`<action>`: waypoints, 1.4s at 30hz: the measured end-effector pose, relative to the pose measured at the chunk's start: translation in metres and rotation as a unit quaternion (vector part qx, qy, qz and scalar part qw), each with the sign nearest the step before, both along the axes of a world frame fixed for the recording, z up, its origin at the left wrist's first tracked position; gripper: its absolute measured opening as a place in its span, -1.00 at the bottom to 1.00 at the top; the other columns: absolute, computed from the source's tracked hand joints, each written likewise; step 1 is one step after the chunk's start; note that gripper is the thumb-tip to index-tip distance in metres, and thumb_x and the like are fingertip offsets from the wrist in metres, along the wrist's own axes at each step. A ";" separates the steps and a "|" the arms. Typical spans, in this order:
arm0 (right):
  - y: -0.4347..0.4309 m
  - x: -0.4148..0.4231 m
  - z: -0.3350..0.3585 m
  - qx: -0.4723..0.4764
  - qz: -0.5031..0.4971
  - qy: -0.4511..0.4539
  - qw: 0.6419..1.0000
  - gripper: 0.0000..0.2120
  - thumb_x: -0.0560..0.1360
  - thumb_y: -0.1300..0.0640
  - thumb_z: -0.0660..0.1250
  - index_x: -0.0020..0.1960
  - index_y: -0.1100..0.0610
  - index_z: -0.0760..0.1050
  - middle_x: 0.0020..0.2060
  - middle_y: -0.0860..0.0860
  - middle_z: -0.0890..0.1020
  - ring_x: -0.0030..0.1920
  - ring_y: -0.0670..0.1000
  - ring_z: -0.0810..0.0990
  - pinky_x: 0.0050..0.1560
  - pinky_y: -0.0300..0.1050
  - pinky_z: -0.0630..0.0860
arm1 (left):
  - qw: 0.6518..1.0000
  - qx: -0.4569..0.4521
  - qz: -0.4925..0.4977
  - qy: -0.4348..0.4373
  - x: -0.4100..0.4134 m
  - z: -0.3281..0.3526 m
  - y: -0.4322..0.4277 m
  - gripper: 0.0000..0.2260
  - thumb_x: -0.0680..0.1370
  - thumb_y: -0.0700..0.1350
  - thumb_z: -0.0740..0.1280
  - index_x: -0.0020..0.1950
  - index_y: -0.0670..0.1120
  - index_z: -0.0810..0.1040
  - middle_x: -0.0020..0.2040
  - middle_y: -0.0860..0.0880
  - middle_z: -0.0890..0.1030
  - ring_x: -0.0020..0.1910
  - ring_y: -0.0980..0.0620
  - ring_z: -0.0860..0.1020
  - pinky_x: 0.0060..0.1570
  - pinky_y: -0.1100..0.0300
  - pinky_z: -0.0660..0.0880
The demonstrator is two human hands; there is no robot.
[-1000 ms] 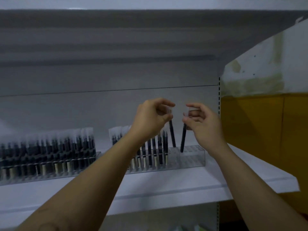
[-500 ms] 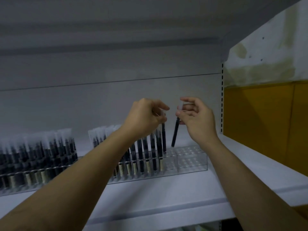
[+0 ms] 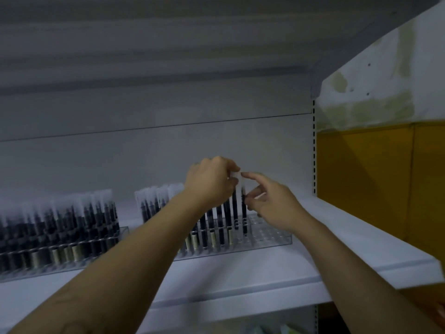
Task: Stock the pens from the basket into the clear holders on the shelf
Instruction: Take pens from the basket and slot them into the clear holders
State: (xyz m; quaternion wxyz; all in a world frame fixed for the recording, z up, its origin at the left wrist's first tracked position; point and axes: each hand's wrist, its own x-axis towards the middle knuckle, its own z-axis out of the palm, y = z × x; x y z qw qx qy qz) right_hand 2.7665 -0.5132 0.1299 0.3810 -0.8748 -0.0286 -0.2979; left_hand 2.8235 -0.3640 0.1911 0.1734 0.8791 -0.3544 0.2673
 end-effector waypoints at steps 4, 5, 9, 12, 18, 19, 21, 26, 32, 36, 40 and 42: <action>0.005 -0.003 -0.002 -0.008 -0.006 0.019 1.000 -0.44 0.55 0.12 0.32 0.43 -0.28 0.23 -0.10 -0.13 0.60 -0.12 -0.06 0.61 -0.07 -0.11 0.57 | 0.999 -0.035 0.006 0.035 -0.001 0.007 -0.005 -0.78 0.55 -0.04 0.36 0.19 -0.01 0.60 0.06 -0.02 0.67 0.01 0.00 0.61 0.13 0.03 0.52; 0.006 -0.004 -0.003 -0.013 -0.013 0.021 1.000 -0.42 0.54 0.12 0.32 0.43 -0.29 0.21 -0.10 -0.12 0.60 -0.11 -0.03 0.61 -0.04 -0.06 0.59 | 0.998 -0.038 0.001 0.048 -0.002 0.009 -0.006 -0.79 0.55 -0.05 0.37 0.18 -0.02 0.61 0.05 -0.02 0.67 -0.02 0.02 0.62 0.11 0.06 0.53; 0.009 -0.007 -0.007 -0.027 -0.029 0.024 0.999 -0.38 0.54 0.11 0.31 0.45 -0.32 0.15 -0.12 -0.11 0.59 -0.13 0.01 0.60 -0.04 -0.01 0.58 | 0.997 -0.047 -0.010 0.067 -0.003 0.012 -0.005 -0.81 0.53 -0.09 0.40 0.13 -0.02 0.64 0.04 -0.03 0.68 -0.04 0.03 0.64 0.10 0.09 0.55; 0.011 -0.008 -0.007 -0.028 -0.035 0.027 0.999 -0.35 0.53 0.12 0.30 0.45 -0.34 0.12 -0.12 -0.10 0.60 -0.14 0.01 0.60 -0.03 0.01 0.58 | 0.996 -0.052 -0.017 0.078 -0.001 0.014 -0.002 -0.81 0.51 -0.15 0.41 0.12 -0.05 0.65 0.06 -0.04 0.68 0.01 0.02 0.63 0.13 0.09 0.55; 0.016 -0.007 -0.006 -0.039 -0.059 0.038 0.997 -0.34 0.52 0.12 0.30 0.46 -0.34 0.10 -0.12 -0.08 0.62 -0.11 -0.01 0.60 -0.01 -0.01 0.58 | 0.990 -0.003 -0.050 0.134 -0.002 0.030 -0.004 -0.88 0.52 -0.22 0.36 -0.09 -0.09 0.70 -0.04 -0.05 0.68 -0.30 0.10 0.54 -0.24 0.26 0.51; 0.016 -0.007 -0.006 -0.041 -0.061 0.035 0.997 -0.34 0.52 0.12 0.30 0.46 -0.34 0.11 -0.13 -0.08 0.62 -0.11 0.00 0.60 0.00 -0.01 0.57 | 0.989 -0.003 -0.052 0.138 -0.002 0.029 -0.004 -0.88 0.52 -0.20 0.36 -0.06 -0.12 0.70 -0.05 -0.06 0.68 -0.33 0.11 0.51 -0.28 0.27 0.49; 0.017 -0.007 -0.007 -0.048 -0.063 0.030 0.996 -0.32 0.51 0.13 0.30 0.46 -0.33 0.10 -0.15 -0.06 0.63 -0.12 0.00 0.60 0.01 -0.01 0.57 | 0.988 -0.021 -0.063 0.138 0.001 0.023 -0.004 -0.87 0.49 -0.17 0.36 -0.05 -0.13 0.70 -0.09 -0.06 0.69 -0.26 0.06 0.57 -0.23 0.19 0.56; 0.018 -0.005 -0.006 -0.064 -0.077 0.041 0.994 -0.31 0.52 0.13 0.30 0.48 -0.31 0.07 -0.14 -0.05 0.63 -0.13 0.00 0.60 -0.02 0.00 0.58 | 0.988 -0.061 -0.067 0.127 0.005 0.012 -0.004 -0.74 0.48 0.04 0.40 -0.27 -0.13 0.56 -0.34 -0.07 0.59 -0.35 -0.01 0.56 -0.36 0.16 0.52; 0.020 -0.005 -0.007 -0.060 -0.082 0.042 0.994 -0.30 0.53 0.12 0.30 0.48 -0.34 0.05 -0.15 -0.12 0.61 -0.13 -0.04 0.59 -0.06 -0.08 0.56 | 0.991 -0.077 -0.044 0.098 0.012 0.008 -0.004 -0.83 0.49 -0.09 0.42 -0.10 -0.09 0.44 -0.23 -0.07 0.55 -0.26 -0.07 0.58 -0.25 0.06 0.59; 0.018 -0.003 -0.007 -0.062 -0.086 0.044 0.993 -0.30 0.53 0.12 0.30 0.48 -0.35 0.05 -0.15 -0.13 0.62 -0.13 -0.04 0.59 -0.04 -0.05 0.57 | 0.992 -0.044 -0.047 0.106 0.016 0.009 -0.009 -0.86 0.50 -0.06 0.43 -0.03 -0.09 0.55 -0.15 -0.07 0.61 -0.23 -0.04 0.61 -0.12 0.05 0.61; 0.017 -0.007 -0.009 -0.065 -0.078 0.050 0.994 -0.28 0.53 0.13 0.31 0.49 -0.35 0.04 -0.14 -0.10 0.61 -0.13 -0.04 0.59 -0.04 -0.07 0.57 | 0.995 -0.035 -0.020 0.093 0.019 0.009 -0.010 -0.89 0.49 -0.05 0.44 -0.09 -0.08 0.62 -0.15 -0.05 0.65 -0.16 -0.03 0.62 -0.04 0.02 0.61; 0.017 -0.008 -0.007 -0.062 -0.069 0.059 0.994 -0.28 0.54 0.12 0.31 0.50 -0.34 0.02 -0.09 -0.09 0.61 -0.10 -0.03 0.59 0.00 -0.06 0.57 | 0.995 -0.031 -0.015 0.091 0.015 0.010 -0.008 -0.86 0.49 -0.03 0.44 -0.08 -0.09 0.63 -0.15 -0.05 0.66 -0.17 -0.02 0.62 -0.05 0.03 0.61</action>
